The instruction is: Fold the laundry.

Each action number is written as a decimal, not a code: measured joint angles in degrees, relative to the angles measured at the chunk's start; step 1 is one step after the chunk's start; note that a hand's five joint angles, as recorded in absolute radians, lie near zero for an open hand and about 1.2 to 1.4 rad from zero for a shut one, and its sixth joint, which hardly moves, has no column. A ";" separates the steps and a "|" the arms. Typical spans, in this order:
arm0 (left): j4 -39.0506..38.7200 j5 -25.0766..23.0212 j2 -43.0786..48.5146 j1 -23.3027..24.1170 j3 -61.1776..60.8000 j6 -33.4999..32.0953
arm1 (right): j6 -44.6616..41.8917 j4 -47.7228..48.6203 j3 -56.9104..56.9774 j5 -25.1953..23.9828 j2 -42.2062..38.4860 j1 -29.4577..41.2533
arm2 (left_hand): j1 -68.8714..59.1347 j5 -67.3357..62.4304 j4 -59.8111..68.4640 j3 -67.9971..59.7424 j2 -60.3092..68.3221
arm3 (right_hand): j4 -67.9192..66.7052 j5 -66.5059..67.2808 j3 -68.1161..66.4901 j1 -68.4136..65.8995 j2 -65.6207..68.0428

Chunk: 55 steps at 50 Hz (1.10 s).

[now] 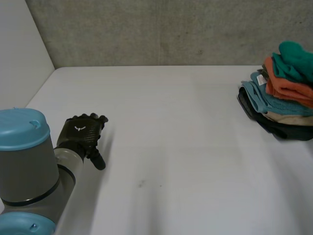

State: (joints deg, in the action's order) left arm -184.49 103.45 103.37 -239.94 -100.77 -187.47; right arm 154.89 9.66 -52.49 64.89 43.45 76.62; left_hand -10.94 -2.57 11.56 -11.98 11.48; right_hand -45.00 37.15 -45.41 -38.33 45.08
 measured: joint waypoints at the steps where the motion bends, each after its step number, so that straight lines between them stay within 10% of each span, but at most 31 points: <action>1: 0.00 0.00 0.00 0.00 0.00 0.00 | -0.01 -0.03 -0.05 -0.04 0.00 -0.10 | 0.00 0.00 0.00 -0.01 0.00 | 0.00 0.00 0.00 0.00 0.00; 7: 0.00 0.00 0.02 0.00 0.00 0.00 | -0.03 -0.29 -0.26 -0.49 0.92 -1.16 | 0.00 0.00 0.00 -0.01 0.00 | 31.08 -24.55 31.97 22.78 -31.38; 34: 0.00 -0.01 -0.08 -0.05 -0.08 0.00 | 14.96 -13.14 9.31 0.18 14.61 -2.64 | 0.00 0.00 0.00 -0.01 0.00 | 31.57 -33.71 33.18 25.62 -32.07; 55: 0.01 -0.09 -0.10 -0.07 -0.55 0.00 | 30.43 -27.50 28.82 -3.71 -0.77 2.57 | 0.00 0.00 0.00 -0.01 0.00 | 31.57 -33.70 33.18 25.62 -32.07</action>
State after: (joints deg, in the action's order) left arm -184.48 103.36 103.27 -240.01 -101.32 -187.47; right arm 185.32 -17.84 -23.67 61.17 42.69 79.19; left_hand -10.94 -2.57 11.56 -11.99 11.48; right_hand -13.43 3.45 -12.23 -12.71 13.01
